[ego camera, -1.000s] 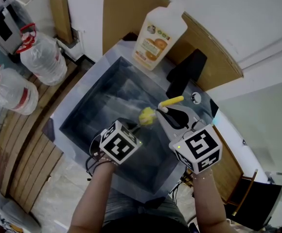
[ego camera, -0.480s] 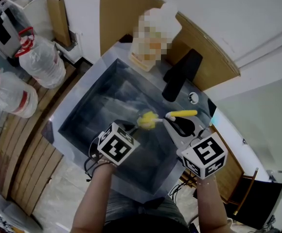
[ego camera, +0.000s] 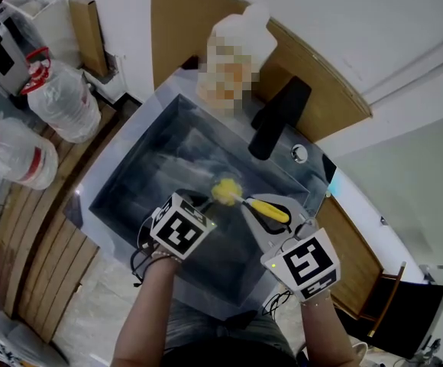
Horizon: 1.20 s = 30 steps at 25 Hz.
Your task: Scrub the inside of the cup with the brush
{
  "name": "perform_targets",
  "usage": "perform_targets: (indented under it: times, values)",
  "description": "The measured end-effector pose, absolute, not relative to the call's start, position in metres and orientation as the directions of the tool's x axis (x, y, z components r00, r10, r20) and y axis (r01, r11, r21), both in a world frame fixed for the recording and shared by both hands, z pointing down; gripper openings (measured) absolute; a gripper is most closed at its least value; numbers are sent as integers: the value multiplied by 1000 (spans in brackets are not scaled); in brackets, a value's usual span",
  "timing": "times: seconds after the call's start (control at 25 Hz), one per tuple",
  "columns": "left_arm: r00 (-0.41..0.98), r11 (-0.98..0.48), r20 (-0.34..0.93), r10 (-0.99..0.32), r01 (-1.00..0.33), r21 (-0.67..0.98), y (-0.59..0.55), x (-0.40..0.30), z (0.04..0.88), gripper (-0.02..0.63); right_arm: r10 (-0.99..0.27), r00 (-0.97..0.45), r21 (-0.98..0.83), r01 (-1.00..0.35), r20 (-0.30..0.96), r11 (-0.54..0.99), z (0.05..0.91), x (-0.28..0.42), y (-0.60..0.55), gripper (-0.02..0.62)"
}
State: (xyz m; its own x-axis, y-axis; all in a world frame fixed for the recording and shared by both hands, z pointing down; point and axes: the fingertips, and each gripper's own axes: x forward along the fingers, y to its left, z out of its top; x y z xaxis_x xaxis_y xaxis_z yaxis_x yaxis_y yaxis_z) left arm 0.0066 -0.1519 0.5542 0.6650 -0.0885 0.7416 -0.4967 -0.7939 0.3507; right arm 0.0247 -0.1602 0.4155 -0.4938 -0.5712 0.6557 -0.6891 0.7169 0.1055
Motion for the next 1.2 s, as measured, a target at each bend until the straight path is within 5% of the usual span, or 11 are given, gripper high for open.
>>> perform_targets:
  times: [1.2]
  values:
    - [670,-806,737,-84,-481,346,-151,7,554,58,-624,-489,83,-743,610,664,401,31,-210,40]
